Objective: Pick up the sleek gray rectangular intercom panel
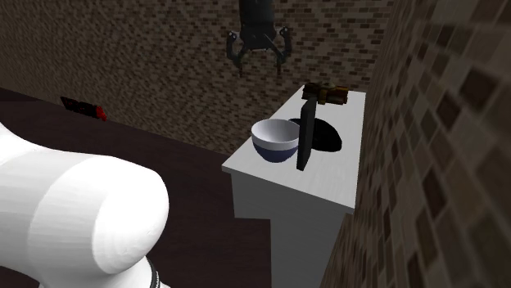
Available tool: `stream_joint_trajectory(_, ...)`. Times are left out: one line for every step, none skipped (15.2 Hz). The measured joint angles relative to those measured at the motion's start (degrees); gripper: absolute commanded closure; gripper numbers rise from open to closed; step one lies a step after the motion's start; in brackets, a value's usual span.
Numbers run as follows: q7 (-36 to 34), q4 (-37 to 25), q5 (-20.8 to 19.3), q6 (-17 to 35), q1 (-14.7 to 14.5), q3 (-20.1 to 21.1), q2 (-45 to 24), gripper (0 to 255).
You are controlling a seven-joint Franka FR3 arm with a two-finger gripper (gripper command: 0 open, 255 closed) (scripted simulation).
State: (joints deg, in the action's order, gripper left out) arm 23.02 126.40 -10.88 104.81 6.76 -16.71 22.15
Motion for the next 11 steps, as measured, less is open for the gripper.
stream_joint_trajectory(1.05, -0.87, 0.21, 0.88, 0.24, -1.02, -1.67, 0)
stream_joint_trajectory(2.11, -1.77, 0.41, 1.33, 0.52, -1.95, -2.96, 0)
stream_joint_trajectory(3.39, -2.85, 0.75, 2.13, 0.82, -3.07, -4.75, 0)
stream_joint_trajectory(4.39, -3.56, 1.18, 3.1, 1.03, -3.99, -6.45, 0)
stream_joint_trajectory(5.72, -5.08, 1.73, 3.45, 1.31, -5.01, -8.31, 0)
stream_joint_trajectory(6.98, -6.36, 2.33, 4.02, 1.59, -5.97, -10.17, 0)
stream_joint_trajectory(8.08, -7.57, 3.14, 4.81, 1.8, -6.81, -12.24, 0)
stream_joint_trajectory(9.57, -8.77, 3.9, 5.43, 2.24, -7.82, -14.13, 0)
stream_joint_trajectory(10.63, -10.54, 4.88, 5.64, 2.44, -8.48, -16.26, 0)
stream_joint_trajectory(12.0, -12.56, 5.97, 5.68, 2.82, -9.23, -18.5, 0)
stream_joint_trajectory(13.38, -13.67, 6.87, 6.1, 3.36, -9.98, -20.22, 0)
